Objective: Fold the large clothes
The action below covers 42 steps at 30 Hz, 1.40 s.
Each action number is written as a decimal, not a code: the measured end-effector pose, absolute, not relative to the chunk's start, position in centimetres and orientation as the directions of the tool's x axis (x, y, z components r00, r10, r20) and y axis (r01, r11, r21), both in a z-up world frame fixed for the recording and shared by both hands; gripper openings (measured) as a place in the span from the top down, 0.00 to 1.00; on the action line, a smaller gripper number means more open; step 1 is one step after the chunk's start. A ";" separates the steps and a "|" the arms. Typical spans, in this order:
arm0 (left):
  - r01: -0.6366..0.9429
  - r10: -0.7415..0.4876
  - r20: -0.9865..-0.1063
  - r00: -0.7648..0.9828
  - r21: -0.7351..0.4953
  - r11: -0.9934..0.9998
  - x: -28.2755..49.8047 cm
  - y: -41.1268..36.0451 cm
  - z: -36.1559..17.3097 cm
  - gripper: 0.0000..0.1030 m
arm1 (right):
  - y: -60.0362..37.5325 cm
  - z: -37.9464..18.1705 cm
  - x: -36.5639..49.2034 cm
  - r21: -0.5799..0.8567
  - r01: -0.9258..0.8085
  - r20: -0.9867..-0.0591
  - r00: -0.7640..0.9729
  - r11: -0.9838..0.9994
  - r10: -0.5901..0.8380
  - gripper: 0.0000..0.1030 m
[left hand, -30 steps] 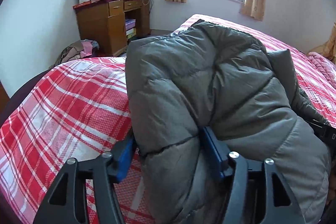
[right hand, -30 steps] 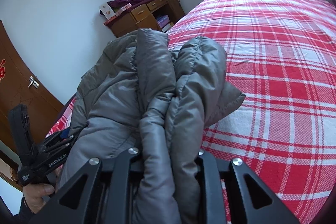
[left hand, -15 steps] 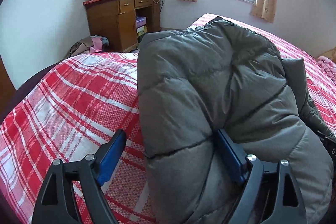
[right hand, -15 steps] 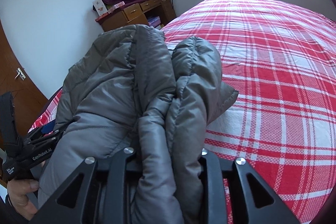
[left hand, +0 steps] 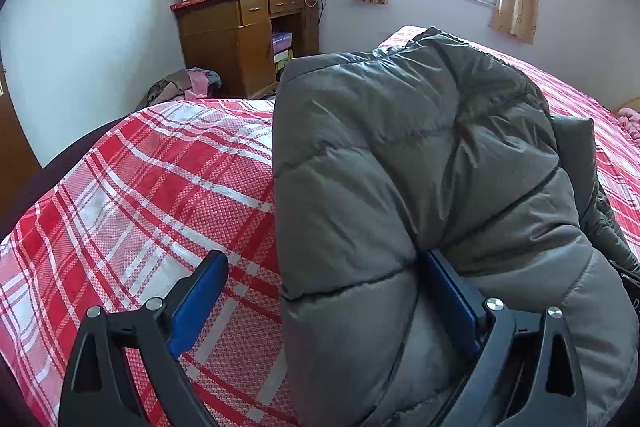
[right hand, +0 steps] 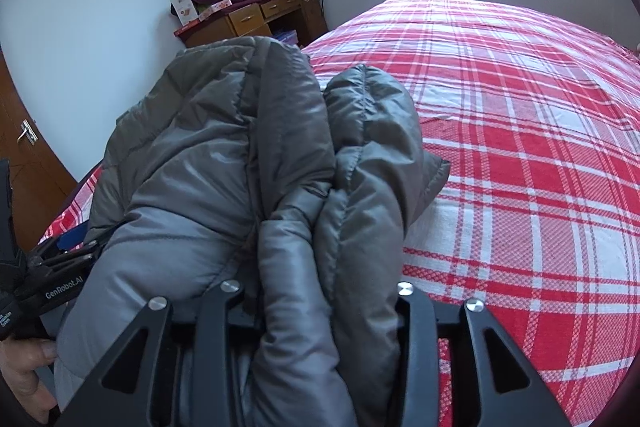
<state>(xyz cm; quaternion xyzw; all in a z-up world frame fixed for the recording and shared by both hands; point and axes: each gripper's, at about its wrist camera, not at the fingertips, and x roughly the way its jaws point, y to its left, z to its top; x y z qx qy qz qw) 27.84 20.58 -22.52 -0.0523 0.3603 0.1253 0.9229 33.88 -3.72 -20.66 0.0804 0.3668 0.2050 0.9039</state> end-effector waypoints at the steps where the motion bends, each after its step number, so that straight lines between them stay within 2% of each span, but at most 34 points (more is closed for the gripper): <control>1: -0.271 0.195 -0.679 0.708 -0.006 0.963 27.8 20.5 -22.6 0.04 | -3.7 -20.7 33.9 0.295 -0.311 -0.633 0.644 0.903 0.429 0.59; 15: -0.304 0.233 -0.673 0.702 0.013 0.953 26.8 20.3 -21.6 0.04 | -3.7 -20.8 34.4 0.281 -0.295 -0.647 0.645 0.913 0.407 0.50; 18: -0.318 0.252 -0.656 0.712 0.018 0.948 25.2 19.9 -19.8 0.04 | -4.2 -19.5 33.7 0.276 -0.285 -0.639 0.659 0.918 0.397 0.42; 20: -0.316 0.248 -0.626 0.739 0.004 0.949 23.4 19.6 -17.8 0.04 | -4.5 -18.5 32.9 0.267 -0.269 -0.635 0.673 0.925 0.379 0.28; 24: -0.313 0.243 -0.572 0.784 -0.026 0.950 18.9 18.9 -13.3 0.04 | -4.8 -15.4 29.7 0.199 -0.262 -0.613 0.718 0.944 0.329 0.25; 30: -0.291 0.218 -0.502 0.837 -0.071 0.954 13.4 17.5 -8.8 0.04 | -6.3 -10.4 23.0 0.164 -0.278 -0.514 0.795 0.946 0.323 0.12; 36: -0.268 0.194 -0.464 0.864 -0.099 0.958 11.1 16.7 -6.7 0.04 | -6.5 -6.7 18.2 0.151 -0.309 -0.419 0.840 0.939 0.344 0.10; 42: -0.255 0.187 -0.446 0.875 -0.098 0.962 10.3 16.6 -5.9 0.04 | -5.8 -5.0 16.4 0.128 -0.317 -0.367 0.865 0.940 0.342 0.08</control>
